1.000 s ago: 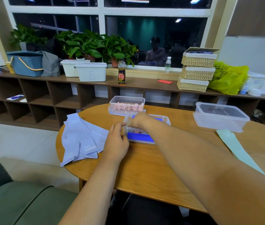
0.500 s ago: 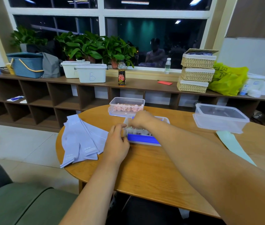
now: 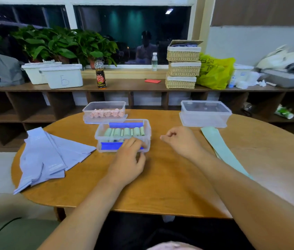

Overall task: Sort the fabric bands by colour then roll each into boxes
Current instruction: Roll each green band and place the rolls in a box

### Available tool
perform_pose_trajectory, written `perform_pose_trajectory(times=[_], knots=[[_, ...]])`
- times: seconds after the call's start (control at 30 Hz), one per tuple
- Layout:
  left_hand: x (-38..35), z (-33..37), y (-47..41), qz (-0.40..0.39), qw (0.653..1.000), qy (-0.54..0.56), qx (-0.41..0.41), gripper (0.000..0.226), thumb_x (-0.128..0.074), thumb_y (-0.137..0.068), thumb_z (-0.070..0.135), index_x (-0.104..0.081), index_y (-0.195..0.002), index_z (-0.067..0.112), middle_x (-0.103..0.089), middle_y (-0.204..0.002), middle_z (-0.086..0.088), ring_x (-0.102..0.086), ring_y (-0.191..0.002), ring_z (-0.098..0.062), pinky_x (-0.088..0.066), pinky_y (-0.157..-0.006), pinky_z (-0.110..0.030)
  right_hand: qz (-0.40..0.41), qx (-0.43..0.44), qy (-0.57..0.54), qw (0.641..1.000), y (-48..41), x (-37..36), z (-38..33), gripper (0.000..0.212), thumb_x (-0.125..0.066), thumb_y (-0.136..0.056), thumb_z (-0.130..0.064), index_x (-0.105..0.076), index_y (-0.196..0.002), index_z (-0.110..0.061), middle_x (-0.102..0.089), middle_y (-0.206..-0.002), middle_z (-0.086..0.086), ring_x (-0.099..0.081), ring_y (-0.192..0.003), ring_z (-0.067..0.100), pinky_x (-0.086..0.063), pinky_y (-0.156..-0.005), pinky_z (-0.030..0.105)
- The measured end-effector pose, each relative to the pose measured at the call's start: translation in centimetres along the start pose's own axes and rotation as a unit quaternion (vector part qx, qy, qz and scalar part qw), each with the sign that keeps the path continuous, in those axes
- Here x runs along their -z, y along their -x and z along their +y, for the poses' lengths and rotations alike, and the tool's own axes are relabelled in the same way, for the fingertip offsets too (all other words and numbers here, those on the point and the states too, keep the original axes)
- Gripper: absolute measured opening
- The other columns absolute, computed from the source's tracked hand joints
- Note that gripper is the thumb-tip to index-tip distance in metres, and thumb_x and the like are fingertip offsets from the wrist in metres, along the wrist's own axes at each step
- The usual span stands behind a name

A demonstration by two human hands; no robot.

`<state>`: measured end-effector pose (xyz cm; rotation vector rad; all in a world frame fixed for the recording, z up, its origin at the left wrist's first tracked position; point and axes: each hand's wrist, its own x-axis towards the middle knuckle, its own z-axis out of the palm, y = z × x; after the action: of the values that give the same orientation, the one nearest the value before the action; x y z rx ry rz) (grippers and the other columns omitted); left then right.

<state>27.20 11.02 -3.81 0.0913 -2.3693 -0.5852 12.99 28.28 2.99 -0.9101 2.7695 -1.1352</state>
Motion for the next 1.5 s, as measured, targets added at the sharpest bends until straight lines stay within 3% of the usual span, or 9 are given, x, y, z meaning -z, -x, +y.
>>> perform_pose_trajectory(times=[0.23,0.4,0.63,0.73,0.87,1.07,1.2,1.37,1.5], knots=[[-7.1,5.8,-2.1,-0.091,0.993,0.009,-0.072,0.018,-0.056,-0.095,0.024,-0.064,-0.11,0.025,-0.058,-0.108,0.013,-0.054,-0.103,-0.013,-0.05,-0.092,-0.04,0.06,-0.083,0.156,0.982,2.3,6.3,10.4,0.01,-0.061,-0.096,-0.027,-0.071,-0.096,-0.03,-0.07,-0.091,-0.006,-0.064,-0.081,0.014,-0.061,-0.074,0.041],[-8.5,7.2,-3.0,-0.138,0.988,-0.009,-0.062,0.021,-0.055,-0.097,0.028,-0.063,-0.116,0.028,-0.057,-0.111,0.014,-0.052,-0.106,-0.012,-0.049,-0.096,-0.037,0.049,-0.129,0.231,0.963,1.9,8.8,14.2,0.048,-0.068,-0.092,-0.043,-0.063,-0.136,-0.026,-0.067,-0.12,0.0,-0.064,-0.104,0.023,-0.061,-0.083,0.044],[-8.4,6.8,-2.8,-0.128,0.991,-0.005,-0.022,0.019,-0.056,-0.095,0.027,-0.061,-0.113,0.031,-0.053,-0.106,0.02,-0.053,-0.104,-0.012,-0.049,-0.095,-0.038,0.037,-0.136,0.231,0.963,1.5,9.8,14.6,0.026,-0.067,-0.094,-0.04,-0.071,-0.11,-0.019,-0.064,-0.091,-0.003,-0.063,-0.082,0.02,-0.054,-0.068,0.035],[-8.3,6.9,-2.7,-0.126,0.992,-0.004,-0.017,0.018,-0.055,-0.096,0.027,-0.06,-0.112,0.033,-0.051,-0.104,0.021,-0.052,-0.105,-0.01,-0.05,-0.094,-0.037,0.028,-0.146,0.224,0.963,1.5,10.1,14.4,0.033,-0.072,-0.091,-0.052,-0.071,-0.101,-0.02,-0.067,-0.089,-0.001,-0.064,-0.08,0.019,-0.06,-0.074,0.038],[-8.1,6.9,-2.7,-0.119,0.993,0.005,-0.009,0.018,-0.057,-0.097,0.024,-0.061,-0.112,0.031,-0.049,-0.102,0.023,-0.051,-0.103,-0.006,-0.049,-0.092,-0.035,0.023,-0.145,0.239,0.96,1.5,10.2,14.1,0.034,-0.072,-0.09,-0.054,-0.07,-0.099,-0.021,-0.067,-0.087,-0.002,-0.065,-0.078,0.018,-0.061,-0.072,0.038],[-8.0,6.9,-2.7,-0.118,0.993,0.019,-0.002,0.018,-0.058,-0.097,0.023,-0.062,-0.113,0.03,-0.056,-0.108,0.019,-0.053,-0.106,-0.008,-0.05,-0.094,-0.037,0.028,-0.14,0.266,0.953,1.3,10.3,13.0,0.028,-0.056,-0.098,-0.045,-0.069,-0.093,-0.02,-0.067,-0.08,-0.002,-0.066,-0.07,0.017,-0.061,-0.064,0.036],[-8.0,6.8,-2.7,-0.114,0.993,0.029,0.002,0.018,-0.058,-0.097,0.021,-0.062,-0.113,0.028,-0.057,-0.109,0.017,-0.053,-0.107,-0.008,-0.05,-0.095,-0.036,0.037,-0.137,0.297,0.944,1.0,10.4,12.2,0.022,-0.051,-0.102,-0.038,-0.066,-0.095,-0.023,-0.065,-0.082,-0.003,-0.063,-0.07,0.016,-0.049,-0.056,0.03],[-7.9,6.7,-2.6,-0.107,0.994,0.035,0.012,0.019,-0.058,-0.097,0.022,-0.062,-0.113,0.03,-0.055,-0.107,0.02,-0.052,-0.105,-0.004,-0.05,-0.092,-0.034,0.055,-0.093,0.224,0.968,0.7,9.5,10.7,0.028,-0.045,-0.103,-0.032,-0.062,-0.081,-0.029,-0.066,-0.076,-0.002,-0.063,-0.068,0.02,-0.044,-0.055,0.03],[-7.8,6.6,-2.7,-0.105,0.994,0.034,0.02,0.022,-0.058,-0.097,0.023,-0.061,-0.116,0.031,-0.055,-0.109,0.022,-0.052,-0.106,-0.001,-0.05,-0.094,-0.031,0.02,-0.027,0.068,0.997,0.6,7.4,8.5,0.035,-0.05,-0.103,-0.028,-0.061,-0.07,-0.03,-0.067,-0.075,-0.007,-0.065,-0.074,0.018,-0.044,-0.06,0.031]])
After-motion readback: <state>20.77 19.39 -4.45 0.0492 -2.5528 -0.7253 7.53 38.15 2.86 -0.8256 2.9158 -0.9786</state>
